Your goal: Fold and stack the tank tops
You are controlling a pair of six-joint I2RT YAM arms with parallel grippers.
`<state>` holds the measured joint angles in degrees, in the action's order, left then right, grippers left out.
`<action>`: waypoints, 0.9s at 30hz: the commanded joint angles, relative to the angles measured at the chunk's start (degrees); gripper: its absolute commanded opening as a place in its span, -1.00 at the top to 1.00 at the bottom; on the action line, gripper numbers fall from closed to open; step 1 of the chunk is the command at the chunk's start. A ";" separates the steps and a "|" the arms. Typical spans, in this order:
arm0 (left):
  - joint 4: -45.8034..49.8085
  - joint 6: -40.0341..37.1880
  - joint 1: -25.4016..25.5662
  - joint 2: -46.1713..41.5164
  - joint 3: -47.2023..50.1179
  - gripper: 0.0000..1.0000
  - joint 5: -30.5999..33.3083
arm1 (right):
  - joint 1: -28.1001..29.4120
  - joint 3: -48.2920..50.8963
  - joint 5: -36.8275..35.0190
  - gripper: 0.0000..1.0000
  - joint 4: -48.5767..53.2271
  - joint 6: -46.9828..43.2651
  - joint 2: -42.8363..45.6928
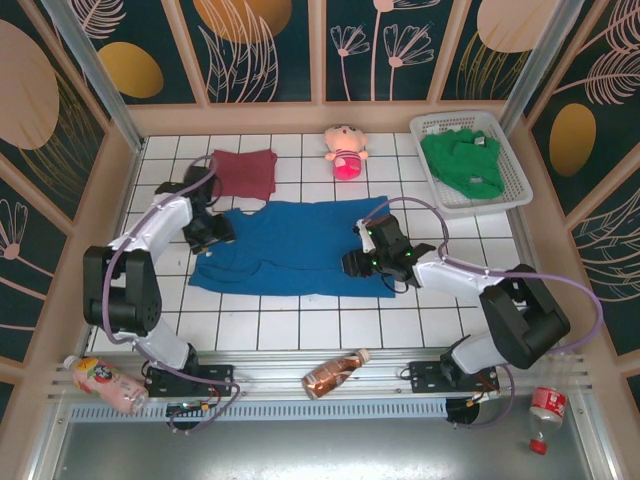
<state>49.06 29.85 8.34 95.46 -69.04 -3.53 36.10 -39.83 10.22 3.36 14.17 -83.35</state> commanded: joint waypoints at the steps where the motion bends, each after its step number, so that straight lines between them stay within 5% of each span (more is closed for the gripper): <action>1: -8.88 1.72 2.73 5.01 1.99 -0.16 -6.21 | -0.68 0.35 -1.43 0.11 -1.84 4.04 -3.04; 9: -14.09 0.63 4.13 8.42 10.10 -0.09 -6.64 | -1.52 1.75 -2.32 0.13 7.03 10.00 -7.07; 21: -11.36 6.64 4.08 -6.28 27.40 -0.13 -11.40 | -2.57 3.57 -4.39 0.14 24.55 16.23 0.00; 27: -8.08 7.22 4.07 -9.85 23.08 -0.17 -8.48 | -4.36 0.60 -4.94 0.12 28.15 15.31 3.99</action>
<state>34.54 35.86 12.45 85.86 -43.27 -15.73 32.82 -38.54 8.60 22.33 28.73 -81.49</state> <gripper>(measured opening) 0.579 0.436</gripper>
